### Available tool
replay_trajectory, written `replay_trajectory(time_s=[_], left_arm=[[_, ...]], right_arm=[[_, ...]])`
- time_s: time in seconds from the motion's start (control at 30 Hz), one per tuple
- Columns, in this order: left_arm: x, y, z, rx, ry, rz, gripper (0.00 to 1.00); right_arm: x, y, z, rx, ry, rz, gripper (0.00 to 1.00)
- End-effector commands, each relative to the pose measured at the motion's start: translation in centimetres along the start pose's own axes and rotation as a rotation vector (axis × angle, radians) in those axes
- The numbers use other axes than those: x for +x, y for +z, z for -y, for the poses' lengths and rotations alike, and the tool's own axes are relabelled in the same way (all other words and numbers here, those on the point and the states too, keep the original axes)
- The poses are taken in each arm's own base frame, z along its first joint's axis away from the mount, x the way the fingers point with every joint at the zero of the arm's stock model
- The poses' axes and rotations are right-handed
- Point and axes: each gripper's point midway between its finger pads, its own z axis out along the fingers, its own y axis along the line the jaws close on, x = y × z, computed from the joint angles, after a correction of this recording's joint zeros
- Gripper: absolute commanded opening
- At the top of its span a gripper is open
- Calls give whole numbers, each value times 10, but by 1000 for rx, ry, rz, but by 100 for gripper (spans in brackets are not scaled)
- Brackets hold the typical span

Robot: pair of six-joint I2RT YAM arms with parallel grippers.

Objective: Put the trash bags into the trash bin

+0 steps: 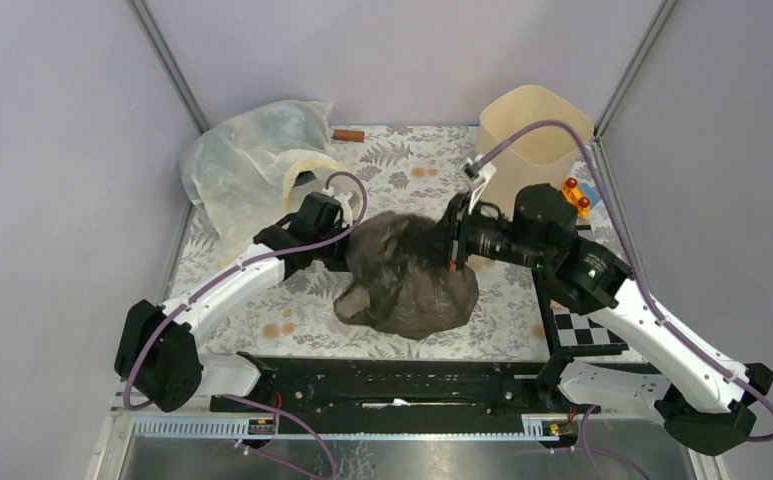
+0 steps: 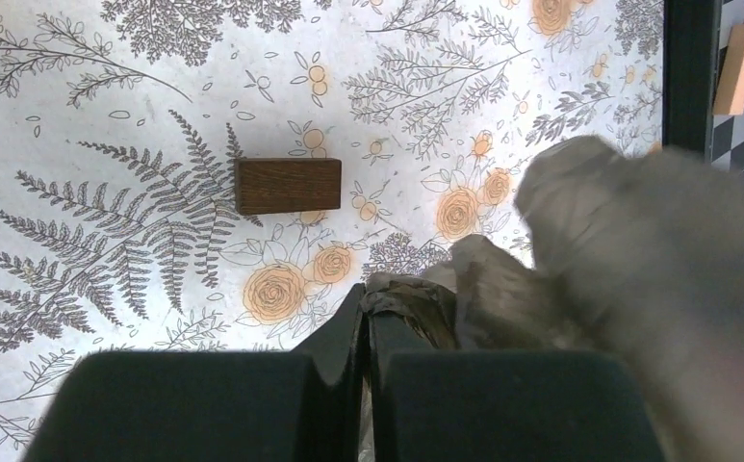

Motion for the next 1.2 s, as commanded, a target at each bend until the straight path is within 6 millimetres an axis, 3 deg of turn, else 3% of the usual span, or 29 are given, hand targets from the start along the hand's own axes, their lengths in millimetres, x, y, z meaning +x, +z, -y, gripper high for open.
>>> replay_trajectory(time_s=[0.0, 0.17, 0.3, 0.4, 0.57, 0.7, 0.83, 0.97, 1.07, 1.17], left_arm=[[-28, -23, 21, 52, 74, 115, 0], [-51, -75, 24, -17, 110, 215, 0], [-52, -114, 53, 92, 128, 255, 0], [-51, -151, 83, 221, 148, 291, 0], [-58, -219, 125, 389, 184, 408, 0], [-67, -255, 140, 438, 184, 506, 0], [-87, -264, 124, 321, 121, 605, 0], [-107, -262, 96, 151, 77, 680, 0], [-116, -250, 71, 18, 53, 701, 0], [-113, -232, 66, 15, 82, 675, 0]], right_arm=[[-66, -2, 44, 290, 1, 238, 0], [-66, -34, 133, 616, 81, 292, 0], [-44, -50, 169, 727, 117, 248, 0], [-32, -57, 178, 779, 111, 201, 0], [-30, -73, 179, 835, 84, 197, 0], [-23, -77, 173, 825, 76, 158, 0], [-23, -85, 159, 800, 64, 132, 0], [-40, -112, 145, 829, 40, 239, 0], [-49, -135, 140, 885, 23, 313, 0], [-51, -148, 138, 913, 13, 342, 0]])
